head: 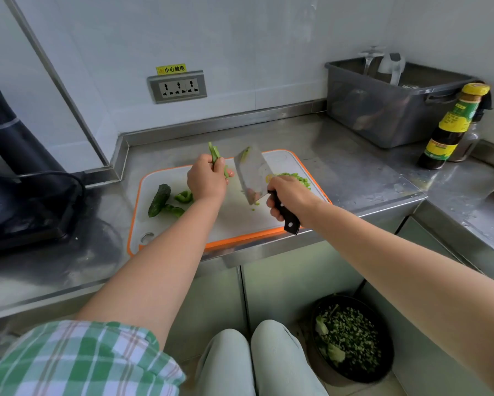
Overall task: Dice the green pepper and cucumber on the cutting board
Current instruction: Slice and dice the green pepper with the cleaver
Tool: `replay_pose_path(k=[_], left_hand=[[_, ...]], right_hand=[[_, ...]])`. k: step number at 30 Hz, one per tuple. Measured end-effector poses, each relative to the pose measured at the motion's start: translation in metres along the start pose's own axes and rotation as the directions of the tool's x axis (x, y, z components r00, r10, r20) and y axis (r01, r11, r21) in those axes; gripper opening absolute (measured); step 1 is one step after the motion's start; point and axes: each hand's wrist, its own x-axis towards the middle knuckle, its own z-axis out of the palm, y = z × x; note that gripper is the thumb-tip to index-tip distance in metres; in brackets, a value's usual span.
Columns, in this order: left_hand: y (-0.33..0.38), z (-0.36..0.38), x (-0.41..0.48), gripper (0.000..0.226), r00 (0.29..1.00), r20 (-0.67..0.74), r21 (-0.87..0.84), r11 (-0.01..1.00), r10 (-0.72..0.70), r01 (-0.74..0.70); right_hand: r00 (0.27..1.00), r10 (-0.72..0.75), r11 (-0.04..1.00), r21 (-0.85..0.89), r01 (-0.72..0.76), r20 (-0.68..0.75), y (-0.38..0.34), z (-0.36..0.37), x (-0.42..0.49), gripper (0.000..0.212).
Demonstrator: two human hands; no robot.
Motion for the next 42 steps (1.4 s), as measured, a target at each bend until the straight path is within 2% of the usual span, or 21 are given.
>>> replay_pose_path(k=[3,5,8,12,15,19,22,27,30,35,39,42], left_hand=[[-0.003,-0.006,-0.005,0.020,0.999,0.039,-0.006,1.000,-0.014,0.014],[-0.001,-0.008,-0.010,0.019,0.996,0.093,-0.017,1.000,-0.002,0.003],[0.002,-0.008,-0.016,0.015,0.977,0.213,-0.031,1.000,0.007,0.000],[0.005,-0.005,-0.021,0.017,0.950,0.311,0.014,1.000,0.014,-0.019],[0.004,-0.003,-0.023,0.029,0.942,0.333,0.100,0.992,0.043,-0.081],[0.004,-0.001,-0.022,0.020,0.922,0.384,0.204,0.969,0.050,-0.138],[0.004,0.000,-0.023,0.019,0.903,0.425,0.249,0.951,0.066,-0.186],[0.002,-0.001,-0.029,0.017,0.880,0.455,0.303,0.906,0.136,-0.297],[-0.001,0.001,-0.033,0.019,0.843,0.513,0.325,0.872,0.163,-0.366],[-0.011,-0.001,-0.041,0.034,0.847,0.471,0.380,0.809,0.247,-0.448],[-0.012,-0.006,-0.043,0.019,0.859,0.414,0.417,0.776,0.302,-0.474],[-0.012,-0.006,-0.045,0.019,0.856,0.400,0.424,0.763,0.327,-0.489]], right_hand=[[0.998,0.031,0.996,-0.082,-0.027,0.047,0.009,0.016,-0.003,0.020],[0.999,0.024,0.986,-0.163,-0.019,0.026,0.015,0.018,-0.002,0.022],[0.998,-0.006,0.966,-0.259,-0.008,-0.055,0.018,0.005,0.000,0.024],[0.978,-0.011,0.938,-0.340,-0.061,-0.207,0.014,-0.024,0.005,0.015],[0.966,-0.011,0.936,-0.344,-0.081,-0.258,0.010,-0.034,0.008,0.011],[0.988,-0.080,0.948,-0.315,0.034,-0.136,0.009,-0.022,0.005,0.012],[0.995,-0.057,0.945,-0.326,0.027,-0.083,0.013,-0.015,0.003,0.024],[0.974,-0.041,0.931,-0.363,-0.045,-0.225,0.014,-0.032,0.006,0.014],[0.976,-0.072,0.938,-0.347,-0.004,-0.207,0.011,-0.039,0.005,0.011],[0.983,-0.091,0.915,-0.402,0.019,-0.159,0.010,-0.032,0.004,0.011],[0.988,-0.076,0.881,-0.472,0.002,-0.138,0.011,-0.026,0.005,0.011],[0.987,-0.079,0.855,-0.519,-0.005,-0.140,0.011,-0.027,0.005,0.013]])
